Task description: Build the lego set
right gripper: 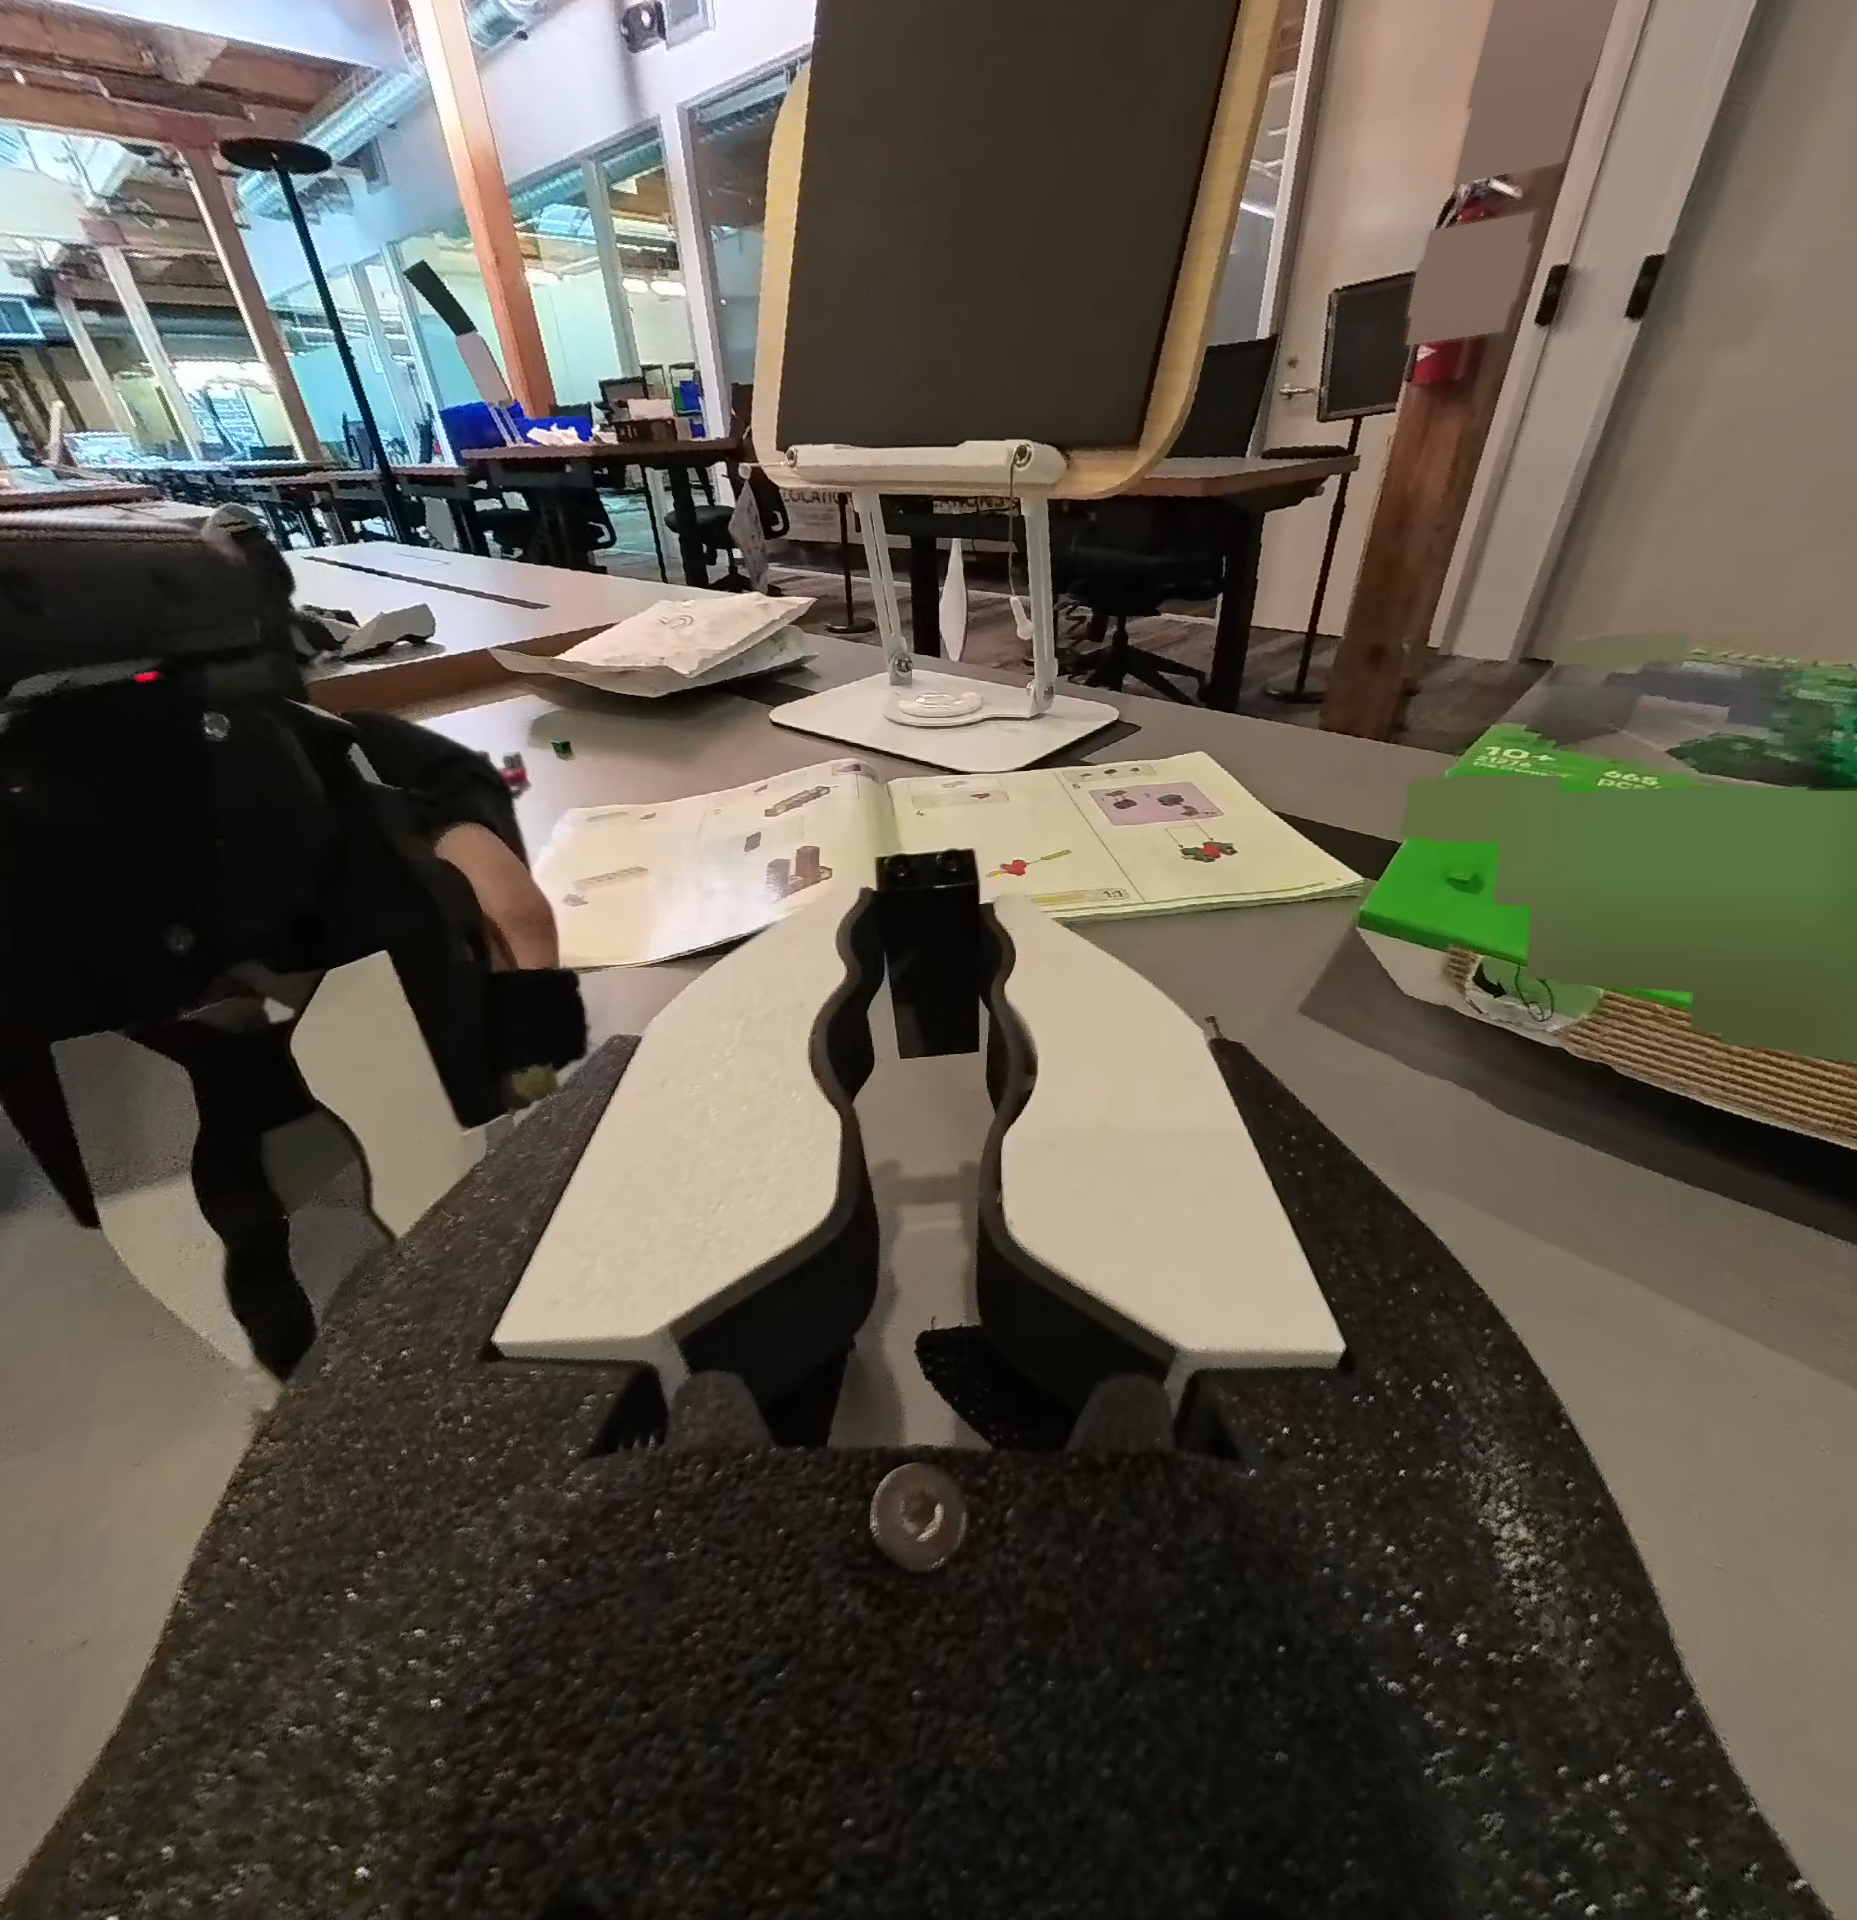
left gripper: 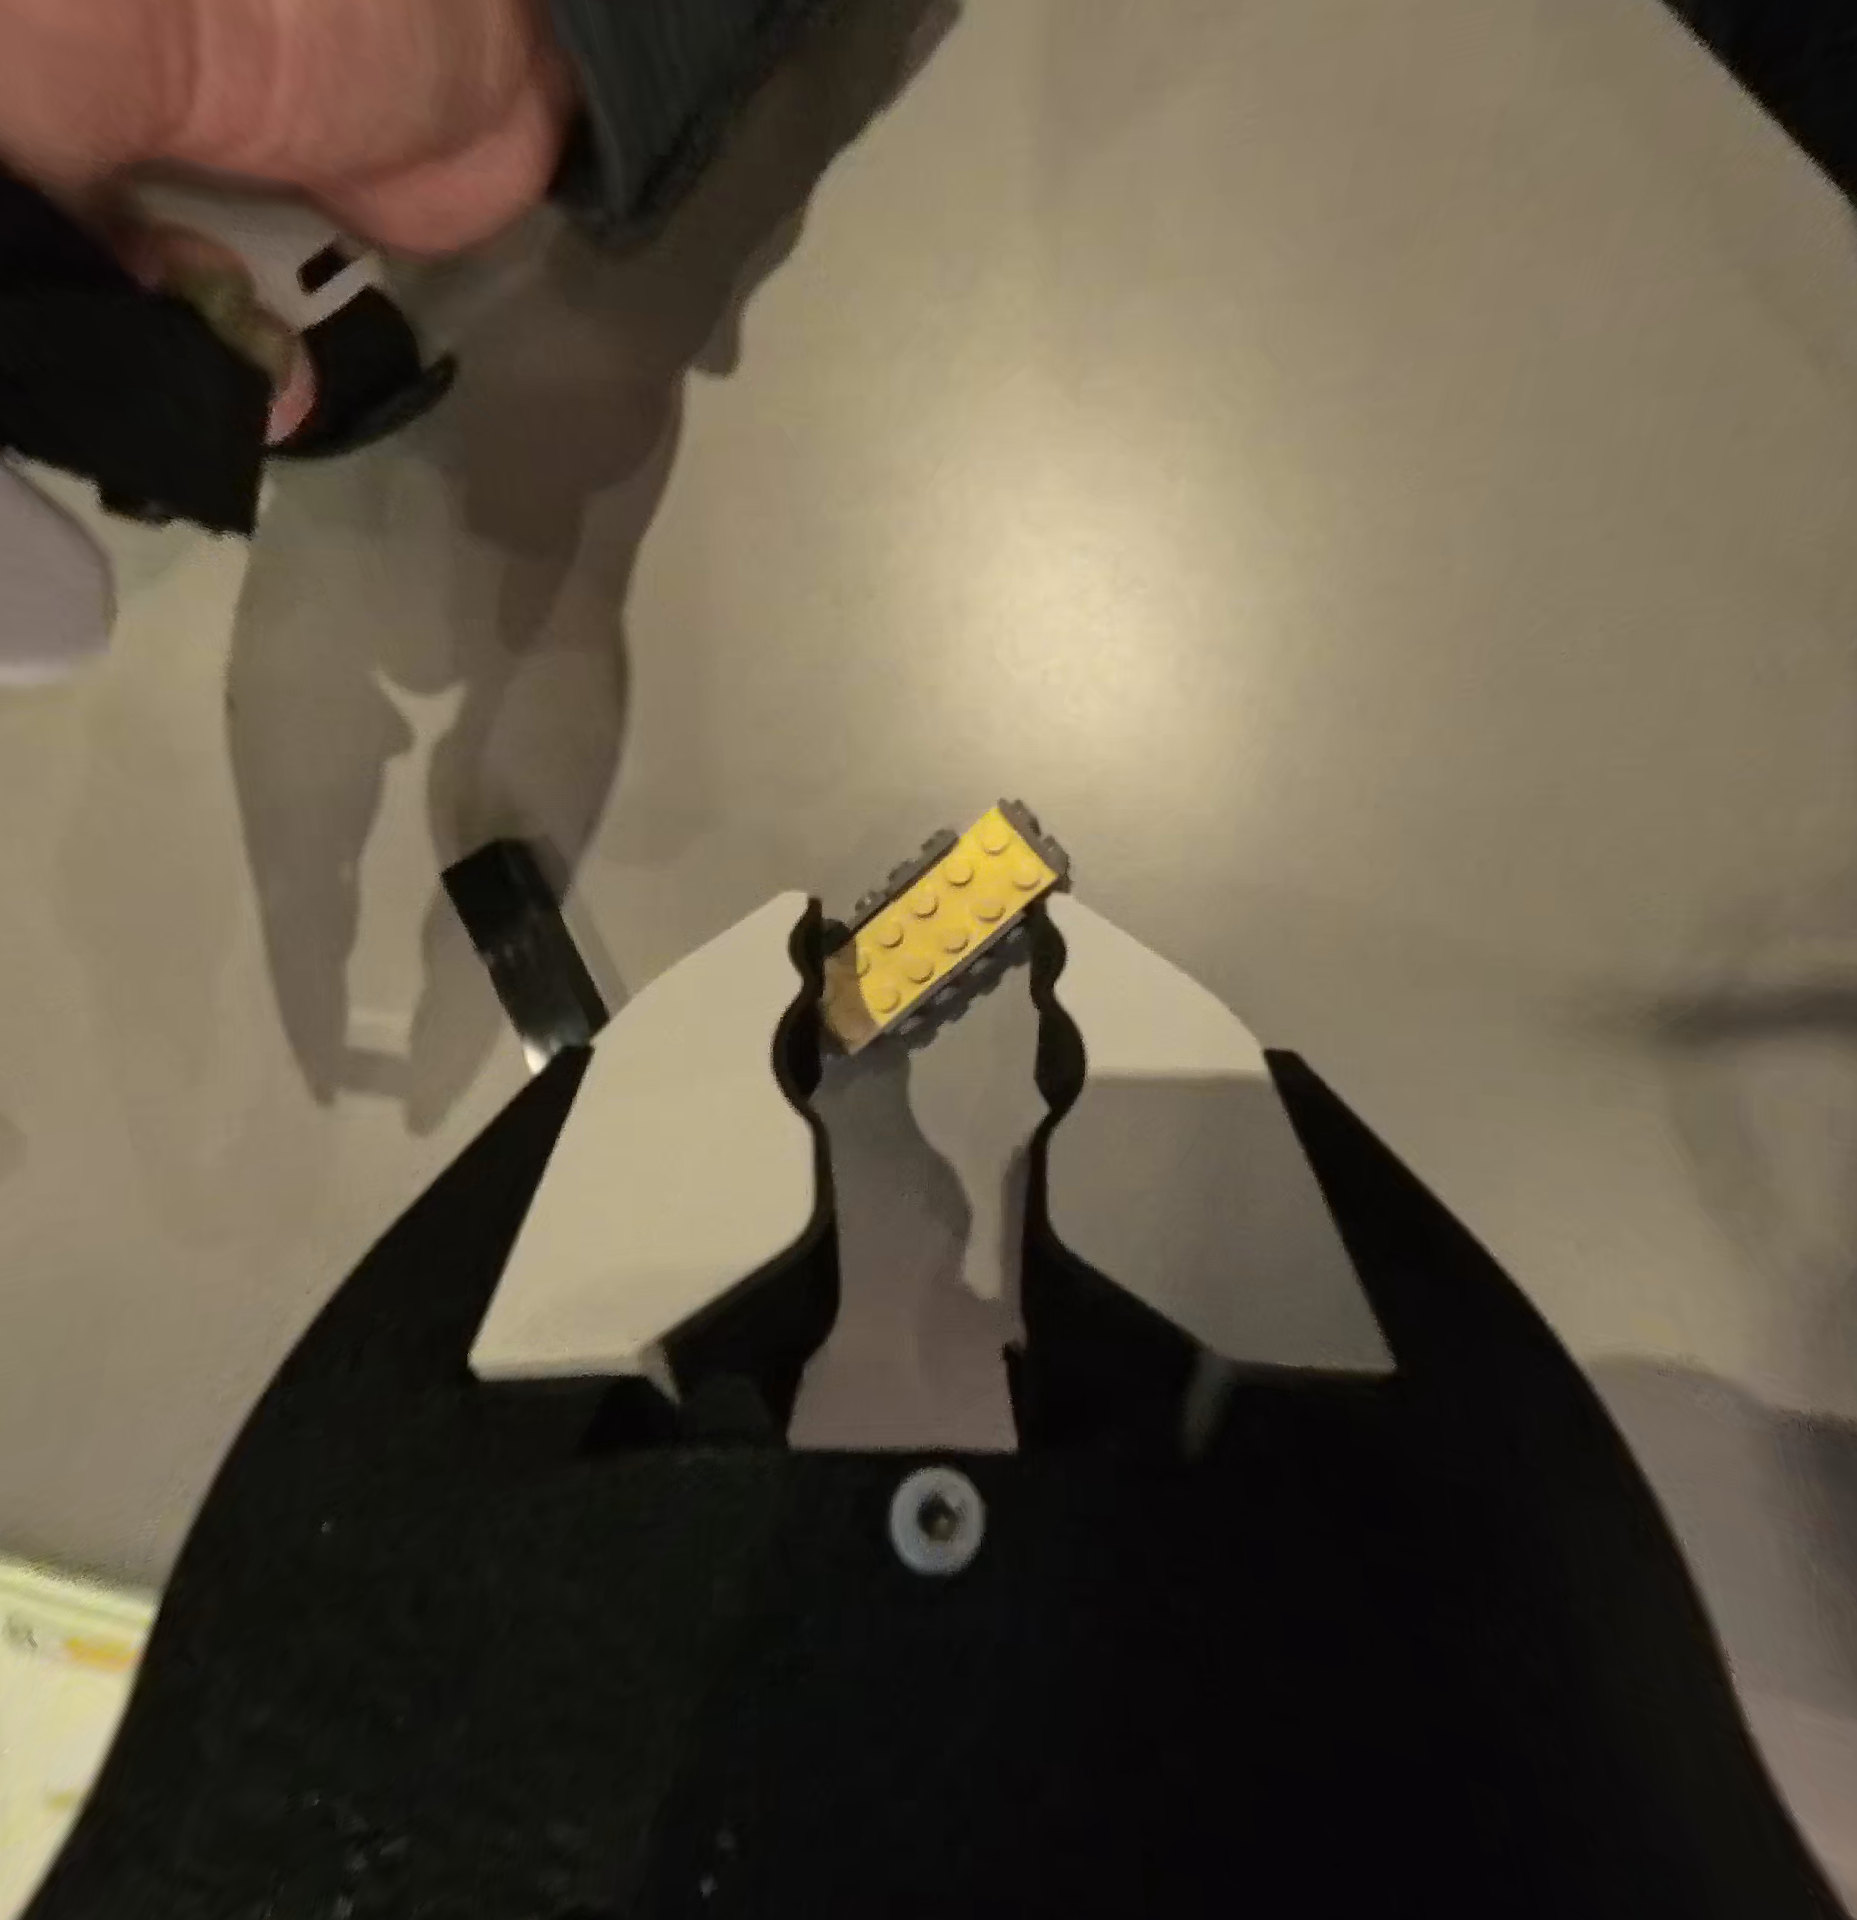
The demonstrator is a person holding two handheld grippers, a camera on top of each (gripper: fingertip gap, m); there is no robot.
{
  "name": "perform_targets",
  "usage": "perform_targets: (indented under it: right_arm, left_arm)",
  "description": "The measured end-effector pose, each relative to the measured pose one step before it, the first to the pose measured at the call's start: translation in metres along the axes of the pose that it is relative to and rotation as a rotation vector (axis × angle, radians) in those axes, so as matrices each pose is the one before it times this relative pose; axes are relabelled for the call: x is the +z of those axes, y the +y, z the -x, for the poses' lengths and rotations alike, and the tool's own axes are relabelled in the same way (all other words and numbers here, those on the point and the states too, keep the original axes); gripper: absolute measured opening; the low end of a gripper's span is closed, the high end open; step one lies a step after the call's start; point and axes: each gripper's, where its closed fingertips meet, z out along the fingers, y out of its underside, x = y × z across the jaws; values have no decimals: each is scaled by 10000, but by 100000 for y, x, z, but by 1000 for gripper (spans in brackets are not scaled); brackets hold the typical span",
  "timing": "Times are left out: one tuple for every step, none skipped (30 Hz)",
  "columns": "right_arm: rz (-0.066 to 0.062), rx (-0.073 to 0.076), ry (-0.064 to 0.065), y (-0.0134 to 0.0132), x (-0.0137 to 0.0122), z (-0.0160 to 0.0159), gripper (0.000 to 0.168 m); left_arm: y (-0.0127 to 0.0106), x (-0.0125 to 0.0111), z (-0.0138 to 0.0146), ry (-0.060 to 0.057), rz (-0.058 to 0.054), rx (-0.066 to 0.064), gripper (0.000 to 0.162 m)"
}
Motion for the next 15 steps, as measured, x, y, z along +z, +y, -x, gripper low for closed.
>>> perform_targets:
  right_arm:
    - [8, 16, -36, 10, 16, 54, 17]
    - [8, 6, -27, -9, 11, 54, 17]
    - [6, -2, -30, -1, 17, 74, 17]
    - [8, 3, -36, -8, 18, 76, 17]
    - [17, 8, -45, 24, 38, 108, 17]
    - [29, 7, -53, 50, 49, 121, 17]
    - [37, -5, -57, 70, 61, 132, 17]
    - [46, -17, -59, 72, 70, 149, 17]
    - [55, -32, -57, 93, 72, 148, 17]
    - [63, -50, -49, 93, 72, 145, 17]
    - [62, -71, -32, 81, 57, 136, 17]
    - [50, -96, -14, 46, 42, 110, 17]
    - [49, -109, -11, 33, 30, 104, 17]
    - [50, -106, -10, 32, 30, 104, 17]
    - [42, -93, -12, 20, 30, 94, 17]
  left_arm:
    - [92, 34, 152, -285, 113, -455, 42]
    - [112, 40, 163, -339, 127, -496, 40]
    - [146, -28, 184, -368, 148, -575, 38]
    - [197, -66, 168, -331, 191, -678, 39]
    - [252, -87, 91, -254, 218, -727, 40]
    - [269, -103, -36, -144, 219, -715, 44]
    - [289, -108, -185, -34, 221, -679, 47]
    - [280, -92, -263, 44, 193, -638, 47]
    - [311, -81, -388, 151, 158, -521, 51]
    - [366, -96, -433, 191, 130, -357, 55]
    - [348, -101, -339, 138, 64, -175, 57]
    - [239, -110, -129, 17, -63, 16, 60]
    - [106, -110, 187, -162, -200, 148, 62]
    - [-11, -97, 335, -223, -284, 172, 63]
    - [-44, -55, 278, -135, -294, 167, 63]
